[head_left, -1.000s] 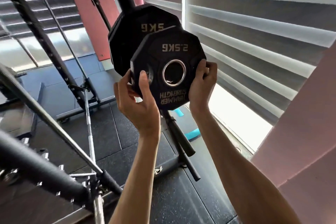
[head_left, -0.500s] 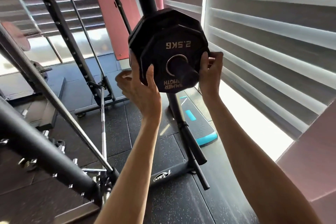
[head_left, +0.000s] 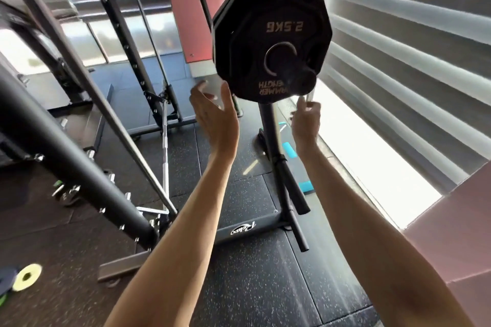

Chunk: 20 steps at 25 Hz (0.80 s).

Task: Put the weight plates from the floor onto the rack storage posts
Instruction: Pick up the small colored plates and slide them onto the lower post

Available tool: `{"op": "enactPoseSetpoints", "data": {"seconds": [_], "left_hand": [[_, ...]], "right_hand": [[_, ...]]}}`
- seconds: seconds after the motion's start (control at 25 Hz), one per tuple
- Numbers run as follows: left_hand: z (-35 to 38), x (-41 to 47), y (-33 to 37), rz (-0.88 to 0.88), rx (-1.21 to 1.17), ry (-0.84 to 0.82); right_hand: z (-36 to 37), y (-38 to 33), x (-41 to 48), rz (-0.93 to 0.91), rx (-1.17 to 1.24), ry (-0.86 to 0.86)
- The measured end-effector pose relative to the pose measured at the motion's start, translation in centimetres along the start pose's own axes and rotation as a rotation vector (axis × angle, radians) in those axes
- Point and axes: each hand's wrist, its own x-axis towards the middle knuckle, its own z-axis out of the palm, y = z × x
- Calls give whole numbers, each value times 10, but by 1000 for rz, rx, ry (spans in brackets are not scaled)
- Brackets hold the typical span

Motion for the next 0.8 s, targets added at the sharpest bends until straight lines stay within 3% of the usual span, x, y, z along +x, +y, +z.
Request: {"op": "enactPoseSetpoints", "data": {"seconds": [0.16,0.4,0.56,0.8], "left_hand": [[-51,-39,-105,-302,265,-312],[-222,-105,-255,-830,694,-835],[-363,-131,-318,-1076,778,-869],[-531,-115,-378,-1127,800,-645]], "right_hand": [[45,83,-59,143,-251,-255],[121,166,-227,139,-837,-1023],[185,199,-353,15,-1052,-1391],[274,207,-513,-218,-1181,-1696]]}}
